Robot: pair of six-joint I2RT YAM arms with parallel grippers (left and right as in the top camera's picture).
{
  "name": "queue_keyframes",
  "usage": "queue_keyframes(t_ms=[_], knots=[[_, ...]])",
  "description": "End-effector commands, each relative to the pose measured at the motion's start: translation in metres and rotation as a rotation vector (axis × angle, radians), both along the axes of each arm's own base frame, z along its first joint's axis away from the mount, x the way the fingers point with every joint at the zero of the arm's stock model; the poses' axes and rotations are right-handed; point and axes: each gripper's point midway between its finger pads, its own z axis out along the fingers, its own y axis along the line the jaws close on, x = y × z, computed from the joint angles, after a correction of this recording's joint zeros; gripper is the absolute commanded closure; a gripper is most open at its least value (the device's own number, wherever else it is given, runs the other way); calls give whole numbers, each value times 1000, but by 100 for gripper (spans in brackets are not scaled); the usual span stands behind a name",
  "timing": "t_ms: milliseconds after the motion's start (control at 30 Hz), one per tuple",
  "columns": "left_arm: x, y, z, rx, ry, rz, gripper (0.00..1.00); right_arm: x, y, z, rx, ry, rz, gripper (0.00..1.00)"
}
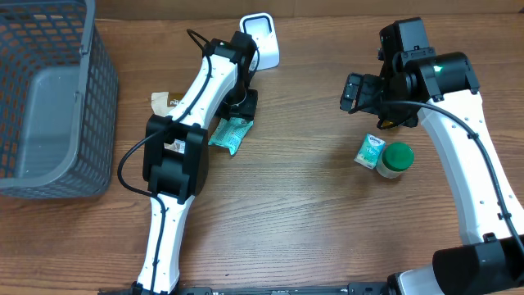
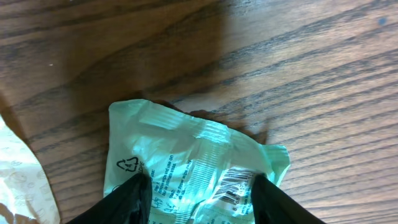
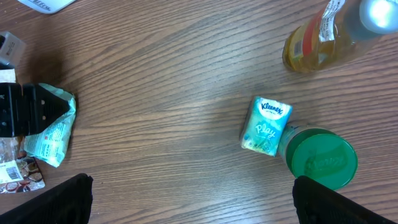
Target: Scan the item barcode
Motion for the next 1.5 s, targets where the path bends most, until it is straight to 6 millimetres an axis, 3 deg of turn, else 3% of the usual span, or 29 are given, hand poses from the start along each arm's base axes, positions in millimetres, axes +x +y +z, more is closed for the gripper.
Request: queue_keyframes(t_ms=[0,100,267,367,600,700,867,933,1367,1433,1467], knots=[[-11,-4,-19,-63,73,-4,40,0,1,7,5,-23,7,0],[-12,-8,-18,-99,84,2,24,0,1,7,5,-23,7,0],[-12,-8,-18,-105,85,1,16,0,1,7,5,-23,7,0],[-8,-8,-9,-110,68,-24,20,0,1,7,5,-22,7,0],[7,-4,53,-106,-7,-23,18,0,1,7,5,-23,7,0],[1,-2,59,-92,13,-24,23,0,1,7,5,-22,7,0],[-9,1,45,-76,63,-7,46,0,1,7,5,-23,7,0],[-13,3,36,-68,86,8,50,0,1,7,5,-23,7,0],[-42,8,-15,-39,190,13,46,0,1,7,5,-23,7,0],[-46,7,-18,-34,204,8,31,0,1,7,5,-23,7,0],[-48,6,-19,-32,208,5,28,0,1,7,5,-23,7,0]])
